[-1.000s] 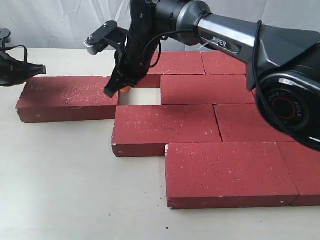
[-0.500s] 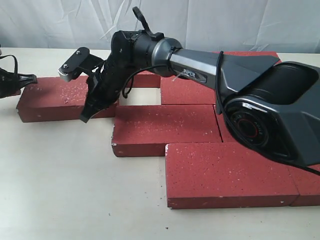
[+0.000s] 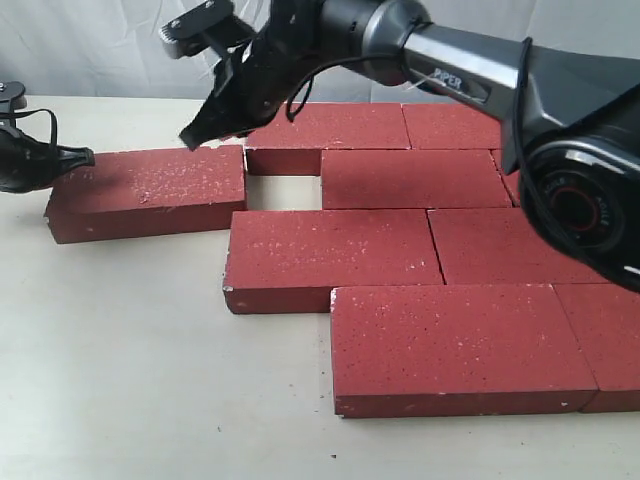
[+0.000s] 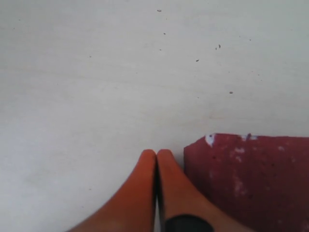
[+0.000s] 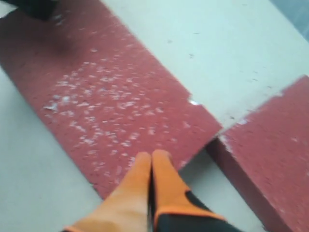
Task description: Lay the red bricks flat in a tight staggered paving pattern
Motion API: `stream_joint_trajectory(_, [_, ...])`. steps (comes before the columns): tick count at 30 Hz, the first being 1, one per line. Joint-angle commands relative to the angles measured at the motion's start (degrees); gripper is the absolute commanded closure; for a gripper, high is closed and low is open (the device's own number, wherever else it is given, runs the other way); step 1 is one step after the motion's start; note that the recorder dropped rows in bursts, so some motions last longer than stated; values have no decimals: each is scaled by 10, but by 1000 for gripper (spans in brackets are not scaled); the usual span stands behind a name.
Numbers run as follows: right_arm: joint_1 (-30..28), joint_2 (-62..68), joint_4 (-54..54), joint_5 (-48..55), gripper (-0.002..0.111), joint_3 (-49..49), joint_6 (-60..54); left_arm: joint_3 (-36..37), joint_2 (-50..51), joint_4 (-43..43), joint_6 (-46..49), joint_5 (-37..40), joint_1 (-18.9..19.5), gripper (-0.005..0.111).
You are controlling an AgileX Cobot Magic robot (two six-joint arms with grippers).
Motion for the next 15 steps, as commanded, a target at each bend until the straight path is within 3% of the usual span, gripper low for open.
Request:
stream_joint_trajectory(1, [-29,16,-28,19,109,-1,51,-4,0,-4,-1,-3,-2,107])
stream_joint_trajectory(15, [-29,91,-34,-29,109,-1,51,-4,0,-4,-1,-2,-2,107])
